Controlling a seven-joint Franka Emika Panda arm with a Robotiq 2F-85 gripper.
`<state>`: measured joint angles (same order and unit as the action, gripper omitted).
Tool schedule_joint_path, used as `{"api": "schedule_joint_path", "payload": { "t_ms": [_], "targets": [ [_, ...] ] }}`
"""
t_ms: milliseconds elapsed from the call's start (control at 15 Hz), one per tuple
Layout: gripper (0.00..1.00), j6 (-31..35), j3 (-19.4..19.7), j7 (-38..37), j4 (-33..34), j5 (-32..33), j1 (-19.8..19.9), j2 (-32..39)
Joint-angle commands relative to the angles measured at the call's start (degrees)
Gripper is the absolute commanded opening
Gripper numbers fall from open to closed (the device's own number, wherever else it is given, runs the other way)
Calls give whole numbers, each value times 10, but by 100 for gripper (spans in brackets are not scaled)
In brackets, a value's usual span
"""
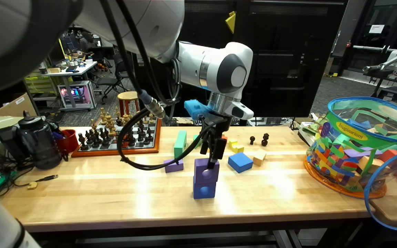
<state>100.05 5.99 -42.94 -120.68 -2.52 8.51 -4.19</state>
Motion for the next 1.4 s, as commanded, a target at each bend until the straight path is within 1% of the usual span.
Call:
{"api": "schedule_joint_path", "payload": {
  "t_ms": [0,400,867,1067,1333],
  "targets": [
    [100,-4,-3,4,-10,14,-5,-28],
    [100,-7,-24,-8,-17,26,-19,-51],
    [100,6,-62,-10,-50,36,-48,-73],
    [100,28,-80,-9,-74,38,-63,-75],
    [100,78,-97,-7,-97,29,-79,-63]
  ]
}}
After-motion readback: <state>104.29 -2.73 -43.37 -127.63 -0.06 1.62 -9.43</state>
